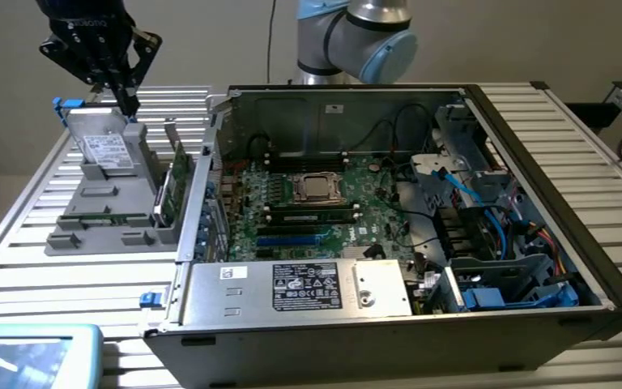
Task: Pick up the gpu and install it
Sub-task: 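Reach for the gpu, then pick up the gpu and move the gpu toward the slot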
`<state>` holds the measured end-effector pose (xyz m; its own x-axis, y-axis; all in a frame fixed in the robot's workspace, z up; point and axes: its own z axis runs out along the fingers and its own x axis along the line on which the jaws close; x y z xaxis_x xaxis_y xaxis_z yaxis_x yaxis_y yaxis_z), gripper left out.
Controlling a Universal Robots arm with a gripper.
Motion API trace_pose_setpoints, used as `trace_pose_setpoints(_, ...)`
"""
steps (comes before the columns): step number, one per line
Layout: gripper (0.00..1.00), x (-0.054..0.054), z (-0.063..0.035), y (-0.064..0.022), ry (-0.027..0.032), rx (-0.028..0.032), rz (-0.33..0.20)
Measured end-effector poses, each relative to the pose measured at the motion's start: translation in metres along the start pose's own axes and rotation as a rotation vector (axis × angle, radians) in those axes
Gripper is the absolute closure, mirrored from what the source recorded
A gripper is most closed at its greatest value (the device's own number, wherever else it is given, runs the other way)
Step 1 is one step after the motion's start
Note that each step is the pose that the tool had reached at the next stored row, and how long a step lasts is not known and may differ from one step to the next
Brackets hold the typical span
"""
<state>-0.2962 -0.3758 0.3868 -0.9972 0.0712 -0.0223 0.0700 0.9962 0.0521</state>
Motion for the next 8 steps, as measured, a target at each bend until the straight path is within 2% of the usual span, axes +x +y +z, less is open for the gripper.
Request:
trace_pose_setpoints(4, 0.88, 0.001, 0.002, 0.005, -0.0001, -0.0018, 0.0)
trace_pose_setpoints(8, 0.88, 0.001, 0.002, 0.005, 0.0, -0.0018, 0.0)
